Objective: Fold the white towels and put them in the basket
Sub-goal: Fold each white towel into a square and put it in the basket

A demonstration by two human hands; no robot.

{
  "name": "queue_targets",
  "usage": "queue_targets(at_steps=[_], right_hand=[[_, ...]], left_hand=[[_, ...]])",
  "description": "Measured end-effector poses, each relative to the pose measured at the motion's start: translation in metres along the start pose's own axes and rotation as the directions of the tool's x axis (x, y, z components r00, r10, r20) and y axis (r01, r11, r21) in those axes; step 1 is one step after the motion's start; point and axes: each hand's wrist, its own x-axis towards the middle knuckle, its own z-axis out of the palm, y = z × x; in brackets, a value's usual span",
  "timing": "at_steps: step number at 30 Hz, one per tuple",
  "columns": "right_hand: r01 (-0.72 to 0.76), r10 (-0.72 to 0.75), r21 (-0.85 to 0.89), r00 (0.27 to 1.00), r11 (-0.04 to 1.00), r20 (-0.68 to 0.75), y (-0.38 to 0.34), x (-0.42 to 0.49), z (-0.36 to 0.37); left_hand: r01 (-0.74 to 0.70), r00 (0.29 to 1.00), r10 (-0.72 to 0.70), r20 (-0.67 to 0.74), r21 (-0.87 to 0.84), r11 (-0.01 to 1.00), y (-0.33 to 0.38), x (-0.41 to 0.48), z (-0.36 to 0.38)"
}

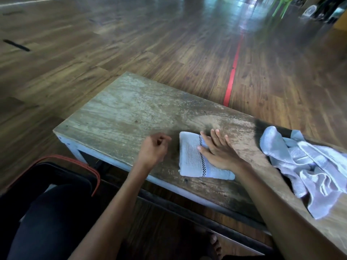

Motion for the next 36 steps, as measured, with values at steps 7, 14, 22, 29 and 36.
queue_targets(at_steps=[7,14,22,29,36], right_hand=[[-0.022,0.022,-0.006,1.000,1.000,0.001,0.001,0.003,-0.001],[-0.030,0.029,-0.023,0.999,0.999,-0.039,0.001,0.005,0.004],[-0.041,0.038,-0.033,0.995,0.999,-0.088,0.001,0.005,0.008],[-0.076,0.072,-0.032,0.993,0.997,-0.092,-0.004,0.004,0.008],[-0.085,0.081,-0.032,0.991,0.996,-0.106,-0.003,0.004,0.009]], left_hand=[[0.100,0.896,-0.013,0.443,-0.175,0.979,-0.017,-0.064,0.011],[0.166,0.876,-0.051,0.479,-0.199,0.966,-0.013,-0.061,0.019],[0.270,0.805,-0.081,0.588,-0.242,0.932,-0.015,-0.074,0.034],[0.333,0.827,-0.097,0.554,-0.345,0.878,-0.026,-0.090,0.034],[0.295,0.872,-0.088,0.481,-0.374,0.879,-0.021,-0.093,0.050]])
